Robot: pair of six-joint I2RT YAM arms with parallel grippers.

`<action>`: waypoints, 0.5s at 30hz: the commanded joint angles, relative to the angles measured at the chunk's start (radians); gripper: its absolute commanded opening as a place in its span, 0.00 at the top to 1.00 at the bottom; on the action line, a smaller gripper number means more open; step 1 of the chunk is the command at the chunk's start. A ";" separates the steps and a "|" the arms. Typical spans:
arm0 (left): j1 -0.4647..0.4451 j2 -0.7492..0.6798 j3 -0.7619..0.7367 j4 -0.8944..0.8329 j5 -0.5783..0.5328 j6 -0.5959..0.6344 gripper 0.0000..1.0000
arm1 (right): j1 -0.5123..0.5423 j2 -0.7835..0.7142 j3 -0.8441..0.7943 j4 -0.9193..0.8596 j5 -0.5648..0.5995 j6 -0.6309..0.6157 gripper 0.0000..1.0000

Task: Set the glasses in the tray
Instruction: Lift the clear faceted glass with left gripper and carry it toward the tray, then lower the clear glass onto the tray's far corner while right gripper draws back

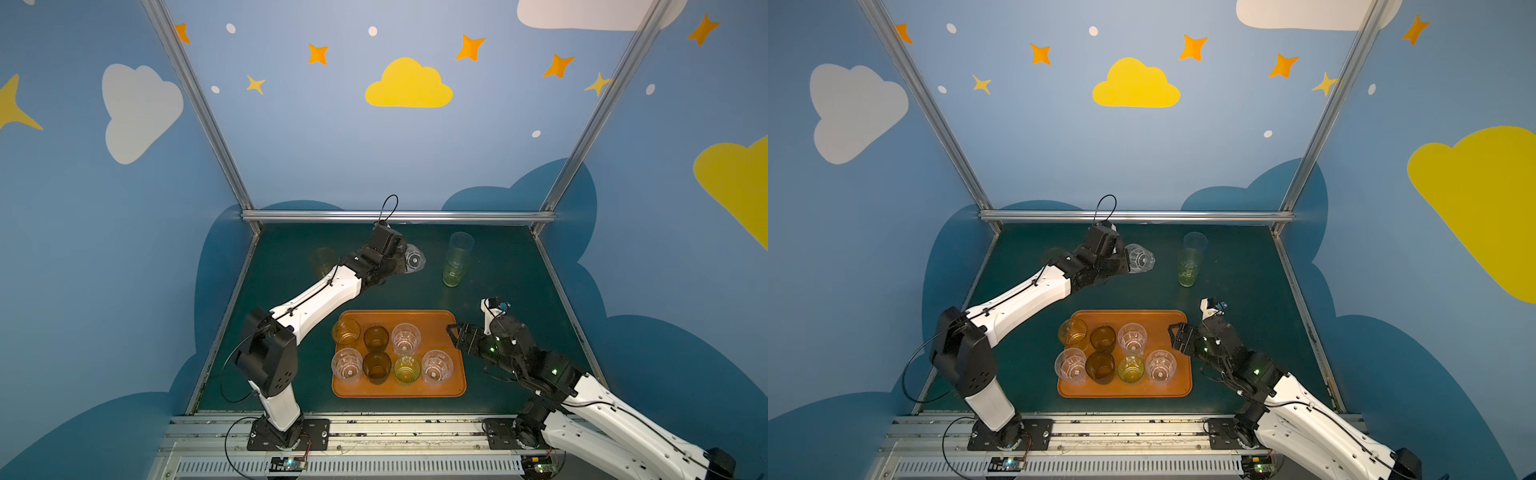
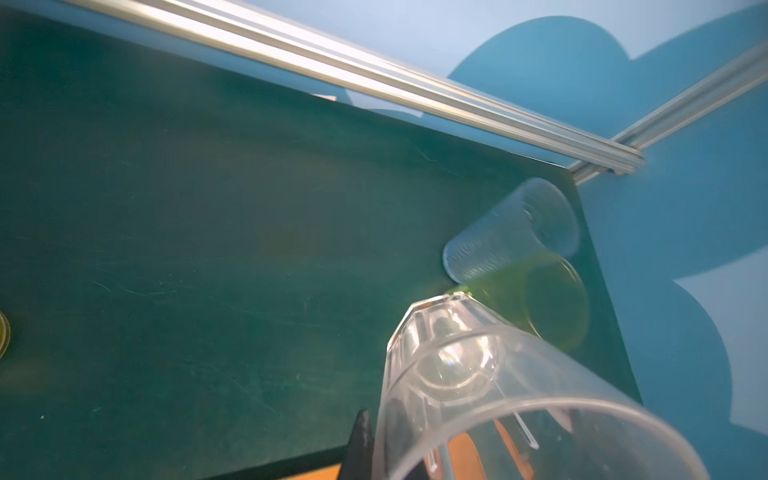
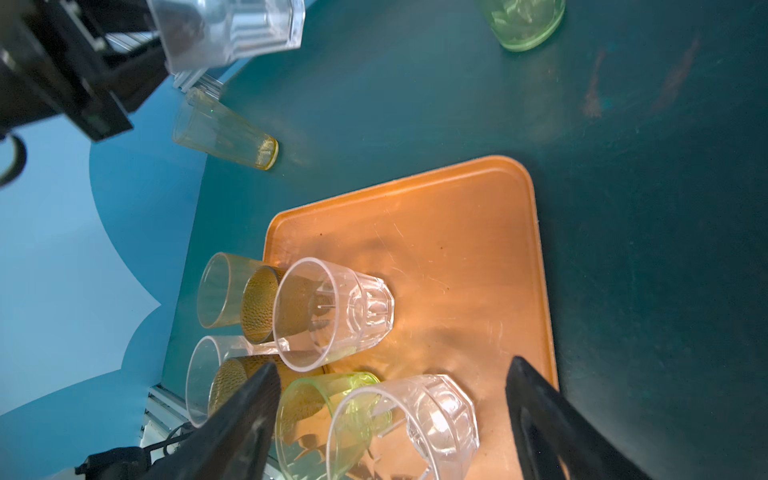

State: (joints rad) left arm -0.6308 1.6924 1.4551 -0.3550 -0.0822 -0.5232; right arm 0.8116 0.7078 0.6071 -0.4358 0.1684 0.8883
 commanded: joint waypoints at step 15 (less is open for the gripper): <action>-0.164 -0.191 -0.155 -0.032 -0.052 0.024 0.96 | -0.304 -0.021 0.034 0.014 -0.339 -0.094 0.16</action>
State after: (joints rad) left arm -0.7784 1.5364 1.2991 -0.3771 -0.1188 -0.5087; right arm 0.5713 0.6834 0.6231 -0.4381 -0.0284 0.8112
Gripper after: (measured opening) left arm 0.074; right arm 0.840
